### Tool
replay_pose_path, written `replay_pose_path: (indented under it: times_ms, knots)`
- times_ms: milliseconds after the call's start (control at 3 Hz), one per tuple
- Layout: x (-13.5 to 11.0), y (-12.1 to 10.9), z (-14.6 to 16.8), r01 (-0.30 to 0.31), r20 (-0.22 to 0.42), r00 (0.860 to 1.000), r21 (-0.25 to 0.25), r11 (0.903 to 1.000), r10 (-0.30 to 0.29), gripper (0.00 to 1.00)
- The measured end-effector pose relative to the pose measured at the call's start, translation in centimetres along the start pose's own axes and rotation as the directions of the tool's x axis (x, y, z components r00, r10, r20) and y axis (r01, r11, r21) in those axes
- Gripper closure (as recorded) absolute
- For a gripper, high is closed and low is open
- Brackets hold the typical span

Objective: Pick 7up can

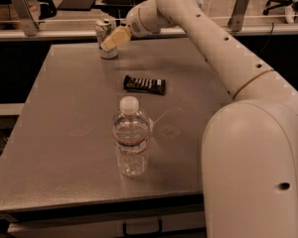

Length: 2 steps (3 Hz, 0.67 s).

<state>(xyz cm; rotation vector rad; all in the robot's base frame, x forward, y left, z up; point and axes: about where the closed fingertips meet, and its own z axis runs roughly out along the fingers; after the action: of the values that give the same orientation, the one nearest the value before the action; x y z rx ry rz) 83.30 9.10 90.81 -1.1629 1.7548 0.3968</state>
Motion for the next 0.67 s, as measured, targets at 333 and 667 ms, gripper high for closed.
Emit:
replay_pose_path:
  times_ms: [333, 667]
  knots:
    - [-0.86, 0.26, 1.31, -0.024, 0.024, 0.999, 0.000, 0.9997, 0.024, 0.00]
    - [-1.64, 0.76, 2.22, -0.026, 0.033, 0.999, -0.010, 0.9996, 0.026, 0.00]
